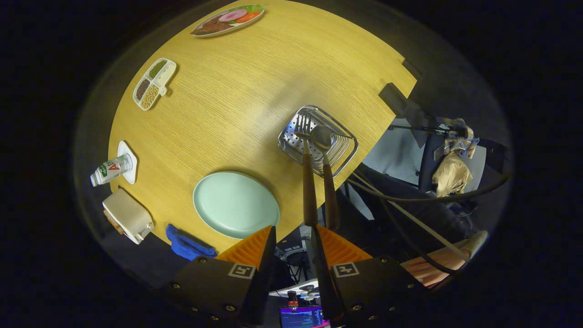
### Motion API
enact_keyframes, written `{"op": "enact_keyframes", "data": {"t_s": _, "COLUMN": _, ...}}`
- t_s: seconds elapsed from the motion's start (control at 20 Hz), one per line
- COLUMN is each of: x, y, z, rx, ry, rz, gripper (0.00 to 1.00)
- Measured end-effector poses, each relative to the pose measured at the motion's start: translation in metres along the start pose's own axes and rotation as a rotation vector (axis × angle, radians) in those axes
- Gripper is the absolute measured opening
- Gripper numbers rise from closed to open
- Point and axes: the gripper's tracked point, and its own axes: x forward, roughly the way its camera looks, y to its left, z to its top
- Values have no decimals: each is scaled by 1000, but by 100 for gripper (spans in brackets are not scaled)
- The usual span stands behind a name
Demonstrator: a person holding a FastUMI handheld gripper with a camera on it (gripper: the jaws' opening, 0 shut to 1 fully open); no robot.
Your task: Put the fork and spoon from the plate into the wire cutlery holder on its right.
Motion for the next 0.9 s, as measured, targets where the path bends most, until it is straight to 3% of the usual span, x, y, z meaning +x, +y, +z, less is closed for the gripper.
{"op": "enact_keyframes", "data": {"t_s": 0.4, "x": -40, "y": 24, "z": 2, "rx": -91, "ry": -296, "rz": 61, "gripper": 47}}
{"op": "enact_keyframes", "data": {"t_s": 0.7, "x": -76, "y": 45, "z": 17, "rx": -302, "ry": -655, "rz": 95, "gripper": 47}}
{"op": "enact_keyframes", "data": {"t_s": 0.9, "x": -114, "y": 63, "z": 28, "rx": -392, "ry": -935, "rz": 176, "gripper": 47}}
